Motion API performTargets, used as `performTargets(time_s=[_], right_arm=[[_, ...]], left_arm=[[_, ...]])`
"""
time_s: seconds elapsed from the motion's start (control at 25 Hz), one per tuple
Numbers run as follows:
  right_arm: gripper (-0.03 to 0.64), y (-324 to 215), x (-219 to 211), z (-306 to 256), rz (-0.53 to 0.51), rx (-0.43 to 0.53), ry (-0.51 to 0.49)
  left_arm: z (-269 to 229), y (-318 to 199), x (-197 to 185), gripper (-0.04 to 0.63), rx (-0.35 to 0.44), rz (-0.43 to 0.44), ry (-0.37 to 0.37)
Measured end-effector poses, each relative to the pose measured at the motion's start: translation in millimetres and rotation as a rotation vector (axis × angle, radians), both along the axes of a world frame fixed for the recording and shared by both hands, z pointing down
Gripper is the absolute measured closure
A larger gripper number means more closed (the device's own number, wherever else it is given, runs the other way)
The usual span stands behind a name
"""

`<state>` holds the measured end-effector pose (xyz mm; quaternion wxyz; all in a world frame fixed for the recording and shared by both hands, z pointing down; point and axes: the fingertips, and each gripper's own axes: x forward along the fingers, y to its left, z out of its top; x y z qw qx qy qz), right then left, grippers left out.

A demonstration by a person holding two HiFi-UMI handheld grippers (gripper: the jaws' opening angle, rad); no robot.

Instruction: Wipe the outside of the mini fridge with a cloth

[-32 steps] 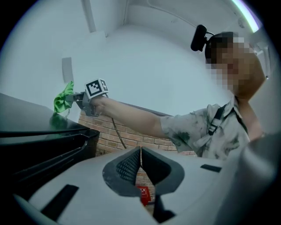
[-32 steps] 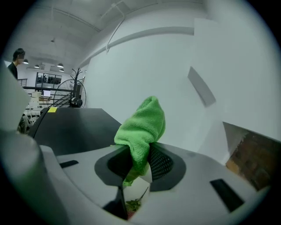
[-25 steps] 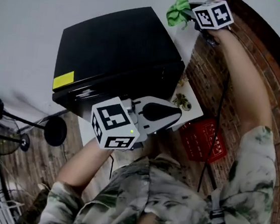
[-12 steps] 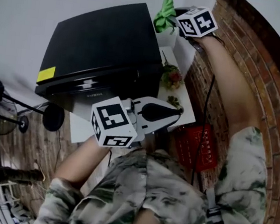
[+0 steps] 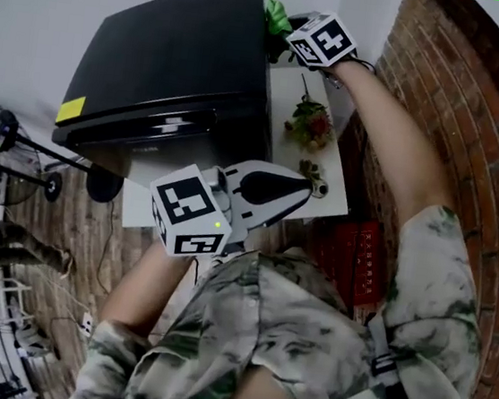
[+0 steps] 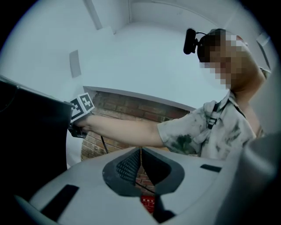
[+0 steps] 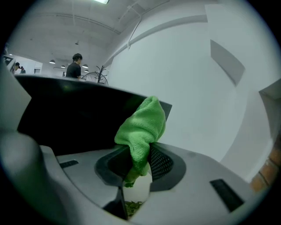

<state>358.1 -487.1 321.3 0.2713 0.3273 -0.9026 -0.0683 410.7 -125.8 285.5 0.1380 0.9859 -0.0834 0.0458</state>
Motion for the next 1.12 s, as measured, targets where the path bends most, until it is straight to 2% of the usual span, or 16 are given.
performTargets(time_s=[0.32,0.76,1.0,1.12], right_arm=[[0.511,-2.1,-3.0,74.8,-0.021,-0.054,0.001],[0.511,20.8,3.1,221.8,0.021,-0.242,0.084],[0.509,34.7,-1.4,256.6,0.004,-0.309,0.088],[0.509,31.6,11.6,260.3,0.039,-0.320,0.100]], left_arm=[[15.3,-5.8,3.2,0.569,-0.015,-0.060,-0.027],[27.3,2.5,7.4,0.569,-0.037,-0.089,-0.050],[32.4,0.6,2.7,0.569,-0.057,-0.114,-0.053],[30.9,-1.8,-0.3,0.569,-0.060,-0.123,-0.046]])
